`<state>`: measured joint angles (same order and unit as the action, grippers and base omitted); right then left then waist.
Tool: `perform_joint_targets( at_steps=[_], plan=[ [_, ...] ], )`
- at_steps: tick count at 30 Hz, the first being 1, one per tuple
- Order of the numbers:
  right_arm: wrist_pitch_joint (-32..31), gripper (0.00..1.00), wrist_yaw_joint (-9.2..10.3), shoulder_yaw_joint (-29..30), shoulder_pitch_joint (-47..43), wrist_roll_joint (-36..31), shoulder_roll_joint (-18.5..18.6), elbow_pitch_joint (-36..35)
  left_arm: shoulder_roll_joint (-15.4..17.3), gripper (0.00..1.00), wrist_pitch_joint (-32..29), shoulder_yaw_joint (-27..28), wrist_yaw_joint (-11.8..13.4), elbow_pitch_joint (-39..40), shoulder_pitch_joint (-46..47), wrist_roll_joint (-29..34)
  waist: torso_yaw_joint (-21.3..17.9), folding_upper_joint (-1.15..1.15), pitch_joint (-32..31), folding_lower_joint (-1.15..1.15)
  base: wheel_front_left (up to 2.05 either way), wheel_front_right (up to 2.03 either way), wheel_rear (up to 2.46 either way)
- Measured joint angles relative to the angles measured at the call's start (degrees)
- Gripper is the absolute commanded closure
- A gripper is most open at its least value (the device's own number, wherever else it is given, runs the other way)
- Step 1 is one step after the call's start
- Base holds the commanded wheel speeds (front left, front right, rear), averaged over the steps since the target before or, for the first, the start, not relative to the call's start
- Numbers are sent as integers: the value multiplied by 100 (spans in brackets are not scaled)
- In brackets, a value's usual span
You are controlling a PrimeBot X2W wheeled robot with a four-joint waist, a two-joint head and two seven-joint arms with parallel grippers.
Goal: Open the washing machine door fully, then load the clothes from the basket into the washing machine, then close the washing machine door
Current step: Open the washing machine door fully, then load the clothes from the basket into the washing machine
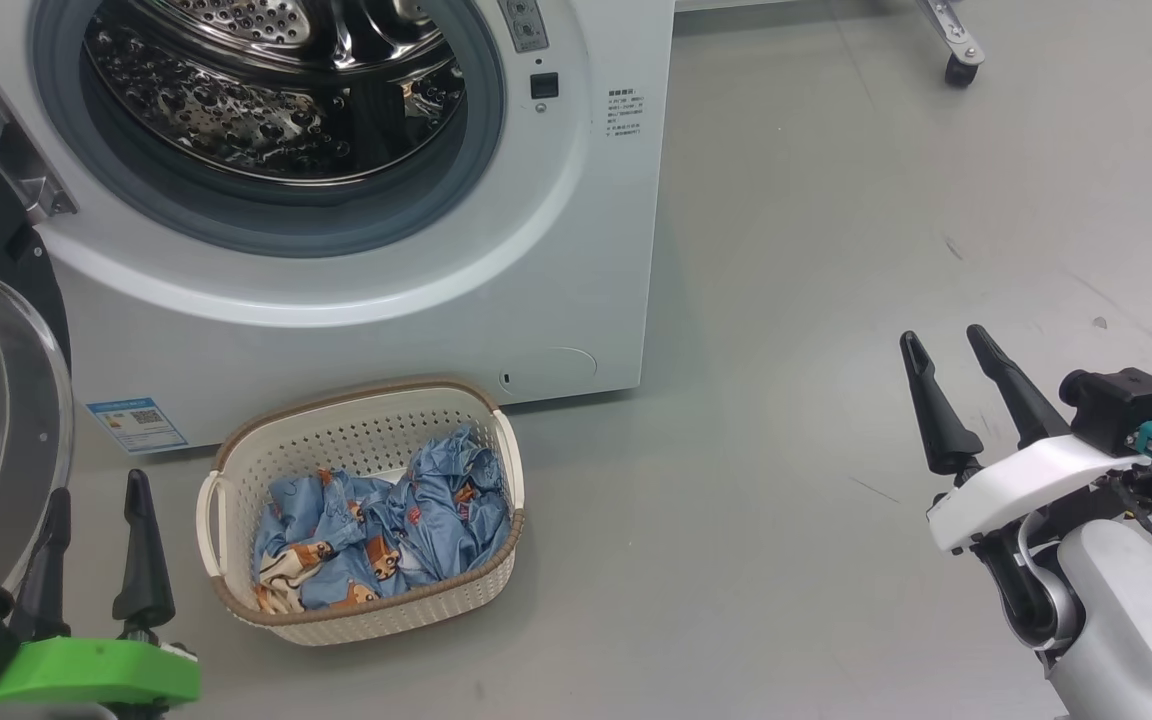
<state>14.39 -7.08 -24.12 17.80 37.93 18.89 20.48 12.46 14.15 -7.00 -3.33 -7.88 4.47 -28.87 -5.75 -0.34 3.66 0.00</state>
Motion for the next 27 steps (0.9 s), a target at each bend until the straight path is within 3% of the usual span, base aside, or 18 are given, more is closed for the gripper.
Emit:
perform_joint_targets(
  at_steps=[14,27],
  plan=[
    [0,0,0,-7,-16,0,0,1,-1,0,1,26,-2,15,-7,21,24,0,-37,0,21,-21,0],
    [0,0,0,-7,-25,1,0,-1,-18,0,8,83,-2,42,-9,29,57,0,-42,0,76,-76,0]
  ],
)
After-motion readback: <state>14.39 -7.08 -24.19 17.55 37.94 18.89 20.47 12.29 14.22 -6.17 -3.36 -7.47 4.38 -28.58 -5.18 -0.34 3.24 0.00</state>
